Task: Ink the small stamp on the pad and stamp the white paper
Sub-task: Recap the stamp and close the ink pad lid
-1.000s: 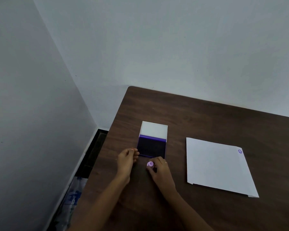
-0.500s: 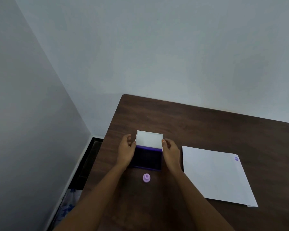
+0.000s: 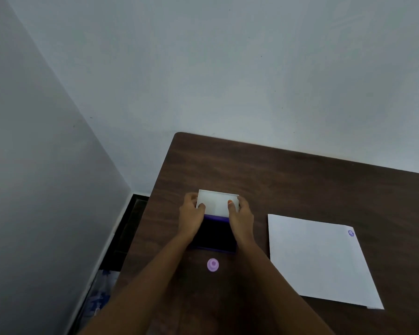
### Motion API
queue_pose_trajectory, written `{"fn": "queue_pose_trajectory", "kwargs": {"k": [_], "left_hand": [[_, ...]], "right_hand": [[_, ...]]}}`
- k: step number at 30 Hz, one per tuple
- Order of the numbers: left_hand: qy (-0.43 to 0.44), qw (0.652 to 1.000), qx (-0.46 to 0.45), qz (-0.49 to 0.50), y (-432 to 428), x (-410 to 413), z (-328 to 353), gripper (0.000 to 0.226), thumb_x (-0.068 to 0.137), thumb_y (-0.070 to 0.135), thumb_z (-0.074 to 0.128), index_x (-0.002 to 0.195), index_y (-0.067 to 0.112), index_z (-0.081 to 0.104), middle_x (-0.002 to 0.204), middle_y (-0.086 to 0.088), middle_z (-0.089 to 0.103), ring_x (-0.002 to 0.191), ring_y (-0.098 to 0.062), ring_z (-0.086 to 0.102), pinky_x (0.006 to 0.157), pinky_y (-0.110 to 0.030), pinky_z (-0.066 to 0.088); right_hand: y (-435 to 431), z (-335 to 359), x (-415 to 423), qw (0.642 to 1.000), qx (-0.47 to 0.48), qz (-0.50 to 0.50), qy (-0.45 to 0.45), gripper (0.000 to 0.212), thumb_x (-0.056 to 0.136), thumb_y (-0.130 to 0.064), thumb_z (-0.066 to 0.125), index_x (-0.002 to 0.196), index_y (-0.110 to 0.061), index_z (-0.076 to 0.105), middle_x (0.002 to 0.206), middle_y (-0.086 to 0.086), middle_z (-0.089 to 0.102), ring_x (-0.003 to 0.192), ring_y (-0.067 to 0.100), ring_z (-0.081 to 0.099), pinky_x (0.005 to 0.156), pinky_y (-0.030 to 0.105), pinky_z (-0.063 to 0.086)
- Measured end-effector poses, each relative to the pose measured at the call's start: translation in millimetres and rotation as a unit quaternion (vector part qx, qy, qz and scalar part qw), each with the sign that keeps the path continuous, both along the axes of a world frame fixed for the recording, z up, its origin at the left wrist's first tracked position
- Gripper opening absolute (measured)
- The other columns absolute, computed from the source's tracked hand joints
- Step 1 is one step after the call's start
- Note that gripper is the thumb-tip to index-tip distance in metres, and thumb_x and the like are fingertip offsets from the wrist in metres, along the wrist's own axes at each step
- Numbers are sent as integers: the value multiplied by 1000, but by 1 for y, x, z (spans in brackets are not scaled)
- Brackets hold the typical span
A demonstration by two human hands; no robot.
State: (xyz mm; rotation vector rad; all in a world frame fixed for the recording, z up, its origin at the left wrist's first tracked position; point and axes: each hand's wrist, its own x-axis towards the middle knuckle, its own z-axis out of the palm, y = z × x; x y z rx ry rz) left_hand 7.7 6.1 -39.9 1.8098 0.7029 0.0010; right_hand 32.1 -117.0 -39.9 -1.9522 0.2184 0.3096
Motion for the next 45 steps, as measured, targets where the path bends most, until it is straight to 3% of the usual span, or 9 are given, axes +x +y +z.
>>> {"fn": "queue_pose_trajectory", "kwargs": {"k": [7, 13, 16, 19, 23, 30, 36, 41, 45], "left_hand": [[-25, 999, -25, 23, 9, -2, 12, 32, 89, 11, 53, 120, 15, 47, 124, -8, 57, 100, -11, 49, 84, -27, 45], [-58, 997, 50, 2, 3, -22, 32, 33, 90, 12, 53, 122, 9, 51, 125, -13, 57, 113, -24, 53, 94, -36, 46], [-71, 994, 80, 11, 1, -36, 35, 25, 88, 11, 56, 112, 7, 59, 113, -12, 64, 102, -20, 59, 82, -24, 46], [-69, 993, 96, 2, 3, -49, 34, 16, 86, 9, 59, 101, 8, 63, 101, -9, 67, 87, -11, 58, 75, -18, 43], [-74, 991, 110, -24, 3, -68, 26, 15, 82, 4, 63, 96, 7, 66, 99, -9, 69, 83, -8, 59, 66, -7, 42], [-31, 986, 147, -69, -7, -97, 4, 30, 84, -1, 57, 114, 4, 58, 117, -16, 63, 106, -23, 59, 93, -30, 47], [19, 966, 237, -104, -16, -106, -7, 37, 92, 4, 40, 128, 12, 47, 135, -9, 51, 120, -20, 49, 99, -32, 40], [22, 924, 355, -142, -15, -105, -14, 40, 92, 9, 39, 131, 16, 42, 141, -5, 44, 128, -17, 39, 105, -29, 32], [-8, 899, 410, -154, -16, -92, -14, 40, 95, 22, 39, 134, 15, 36, 147, -7, 34, 136, -18, 27, 111, -31, 21]], "right_hand": [[-15, 14, 4, 998, 41, -42, -26, 38, 90, -27, 50, 126, -17, 42, 131, 8, 51, 99, 7, 45, 66, 10, 40], [-26, 23, -17, 995, 1, -8, -97, 37, 90, -20, 52, 126, -18, 45, 130, 6, 54, 102, 6, 47, 82, 22, 46], [-32, 23, -32, 991, -44, 6, -129, 31, 89, -14, 53, 119, -14, 53, 124, 9, 59, 104, 11, 51, 87, 25, 45], [-35, 22, -49, 985, -69, 19, -158, 21, 88, -11, 53, 107, -12, 62, 110, 10, 67, 92, 10, 55, 84, 24, 46], [-39, 16, -67, 972, -107, 42, -207, 17, 83, -2, 57, 97, -6, 65, 102, 13, 69, 87, 12, 57, 83, 23, 43], [-41, -9, -93, 967, -147, 85, -189, 21, 81, 3, 59, 102, 0, 63, 119, 18, 59, 110, 26, 56, 93, 23, 37], [-45, -22, -103, 957, -196, 141, -158, 34, 87, 2, 48, 120, -5, 53, 137, 14, 46, 128, 24, 39, 105, 27, 29], [-47, -25, -101, 927, -257, 177, -208, 36, 80, 7, 53, 114, -4, 57, 128, 18, 55, 120, 31, 47, 99, 41, 42], [-47, -19, -89, 929, -257, 142, -225, 26, 81, 0, 56, 106, -5, 60, 117, 17, 62, 111, 32, 55, 95, 43, 43]]}}
